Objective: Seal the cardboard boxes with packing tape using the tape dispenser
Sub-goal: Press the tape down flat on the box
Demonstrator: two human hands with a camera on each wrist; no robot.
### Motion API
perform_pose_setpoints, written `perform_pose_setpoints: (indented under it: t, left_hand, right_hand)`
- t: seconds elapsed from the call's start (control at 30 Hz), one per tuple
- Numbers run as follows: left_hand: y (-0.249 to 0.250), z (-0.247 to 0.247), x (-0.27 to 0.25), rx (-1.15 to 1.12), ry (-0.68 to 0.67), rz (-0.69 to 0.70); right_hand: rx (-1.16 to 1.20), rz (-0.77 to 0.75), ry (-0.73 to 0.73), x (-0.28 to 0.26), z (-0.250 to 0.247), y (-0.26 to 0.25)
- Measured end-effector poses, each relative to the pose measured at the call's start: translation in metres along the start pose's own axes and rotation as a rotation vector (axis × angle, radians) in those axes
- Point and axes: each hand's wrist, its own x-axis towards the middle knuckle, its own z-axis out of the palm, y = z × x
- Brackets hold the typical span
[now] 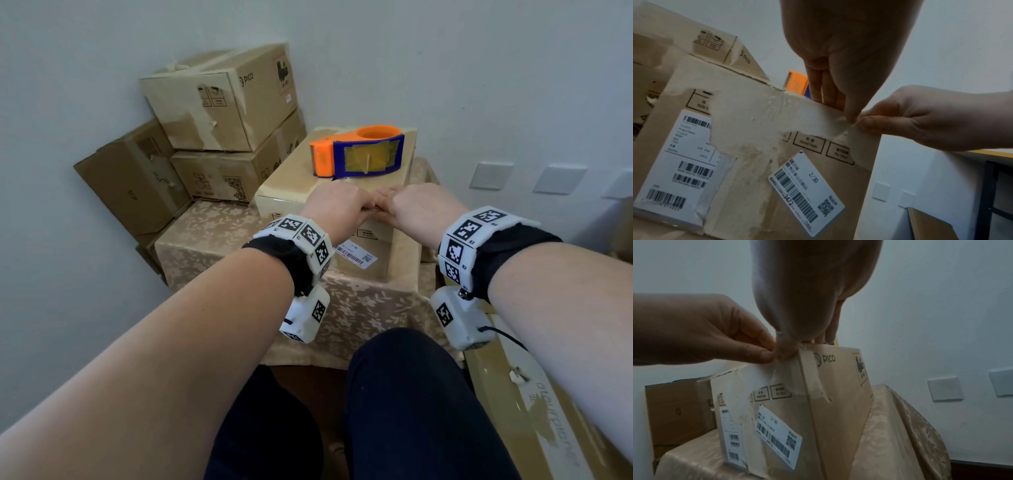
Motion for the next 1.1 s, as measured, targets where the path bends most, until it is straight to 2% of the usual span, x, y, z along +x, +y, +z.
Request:
perform_pose_setpoints:
  t: [0.17,0.33,0.47,0.57,0.7,0.8,0.9,1.0,1.03,1.1]
  left_hand:
    - [-0.006,-0.004,-0.001,-0.029,-0.031,0.012]
    - [-0.024,-0.007,-0.002,-0.027,-0.149,-0.094]
    - [-0.032,-0.006,-0.008,-0.057,-0.145,-0.109]
    - [-0.029,-0.006,-0.008,-0.026,-0.125,-0.107]
    - [-0.028,-0.010,-0.007,-0.005,-0.171,-0.082]
    - [-0.036,-0.021,-0.012,-0.172,-0.197,-0.060]
    - [-0.055,-0.034,-0.021,-0.412,-0.105,-0.192]
    - [-0.087,-0.038,-0.030,-0.351,0.012,-0.361]
    - [-0.097,-0.039,-0.033,-0.315,0.013,-0.414]
    - [-0.115,-0.038,-0.039,-0.240,-0.094,-0.493]
  right_hand:
    - [-0.016,-0.016,-0.019,0.004,0.000,0.003]
    - [-0.056,-0.038,-0.072,0.002,-0.009,0.012]
    - [-0.032,-0.042,-0.155,-0.001,-0.014,0.021]
    - [-0.017,-0.040,-0.163,-0.001,-0.019,0.020]
    - [-0.017,0.041,-0.195,0.003,-0.027,0.008]
    - [-0.007,0.110,-0.176,0.011,-0.035,-0.007]
    - [0.017,0.137,-0.101,0.024,-0.038,-0.020]
    - [0.088,0.072,-0.037,0.036,-0.038,-0.037]
    - [0.121,0.059,-0.042,0.041,-0.037,-0.044]
    - [0.162,0.048,-0.062,0.053,-0.036,-0.057]
